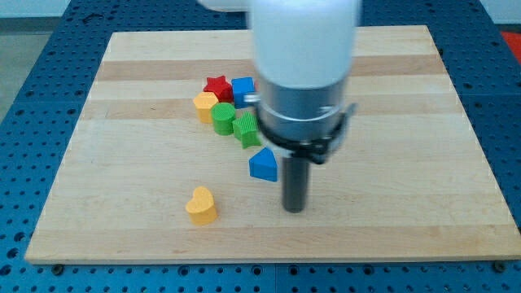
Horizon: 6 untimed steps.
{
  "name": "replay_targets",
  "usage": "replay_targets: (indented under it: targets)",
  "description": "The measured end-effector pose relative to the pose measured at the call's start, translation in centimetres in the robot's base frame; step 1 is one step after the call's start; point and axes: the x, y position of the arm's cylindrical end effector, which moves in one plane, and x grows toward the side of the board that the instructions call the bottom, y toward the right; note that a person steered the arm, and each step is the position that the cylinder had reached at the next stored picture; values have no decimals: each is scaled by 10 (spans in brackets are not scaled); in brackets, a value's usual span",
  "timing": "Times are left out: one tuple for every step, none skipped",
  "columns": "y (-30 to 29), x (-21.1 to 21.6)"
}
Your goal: Slide the blue triangle slightly left
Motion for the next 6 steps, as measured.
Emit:
replay_targets:
  targets:
    - [38,-16]
    - [46,-46]
    - [33,-59]
    - [7,-59]
    - [-17,-59]
    - [-49,-59]
